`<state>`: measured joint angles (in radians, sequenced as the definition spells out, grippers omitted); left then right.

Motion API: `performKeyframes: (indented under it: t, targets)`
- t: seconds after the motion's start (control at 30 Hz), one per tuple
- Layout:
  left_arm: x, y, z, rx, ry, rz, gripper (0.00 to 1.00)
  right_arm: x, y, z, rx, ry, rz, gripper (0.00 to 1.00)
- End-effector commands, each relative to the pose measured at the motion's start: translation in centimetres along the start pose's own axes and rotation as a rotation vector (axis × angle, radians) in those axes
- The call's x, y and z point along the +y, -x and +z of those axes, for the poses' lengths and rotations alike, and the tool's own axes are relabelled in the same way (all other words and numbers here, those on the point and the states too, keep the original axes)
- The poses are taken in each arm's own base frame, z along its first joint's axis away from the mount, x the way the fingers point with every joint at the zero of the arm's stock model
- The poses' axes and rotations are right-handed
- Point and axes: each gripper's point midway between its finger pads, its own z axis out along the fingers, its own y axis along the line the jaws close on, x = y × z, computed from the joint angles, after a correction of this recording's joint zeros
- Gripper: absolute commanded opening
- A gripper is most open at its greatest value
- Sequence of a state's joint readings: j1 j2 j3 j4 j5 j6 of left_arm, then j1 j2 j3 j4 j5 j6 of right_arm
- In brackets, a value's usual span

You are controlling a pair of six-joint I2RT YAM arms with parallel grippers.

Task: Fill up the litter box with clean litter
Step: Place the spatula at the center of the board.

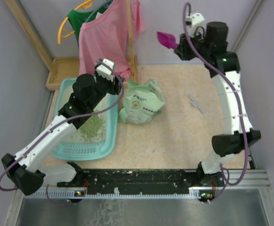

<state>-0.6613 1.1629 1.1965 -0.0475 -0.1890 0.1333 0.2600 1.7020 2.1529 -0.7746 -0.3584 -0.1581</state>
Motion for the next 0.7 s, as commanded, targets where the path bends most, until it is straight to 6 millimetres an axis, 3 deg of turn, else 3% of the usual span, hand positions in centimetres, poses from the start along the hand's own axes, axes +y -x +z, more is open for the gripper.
performKeyframes:
  t: [0.0,0.1,0.37,0.53,0.67]
  targets:
    - [-2.4,1.3,1.6,-0.024,-0.118,-0.009,0.63,-4.3,-0.5,-6.2,-0.021,-0.17,0.007,0.0]
    - [-3.2,0.4,2.8,-0.008,-0.155,0.003,0.64,-6.7,-5.0,-6.9,0.078,-0.216,0.05,0.0]
    - [-5.4,0.7,4.1,-0.01,-0.269,-0.005,0.64,-9.6,-15.6,-6.5,0.318,-0.303,0.226,0.0]
    - [-6.4,0.2,4.4,0.0,-0.325,-0.001,0.64,-12.5,-20.6,-6.2,0.377,-0.372,0.306,0.0]
    - [-7.0,0.1,4.7,0.003,-0.351,-0.002,0.64,-14.5,-23.4,-6.0,0.386,-0.396,0.333,0.0]
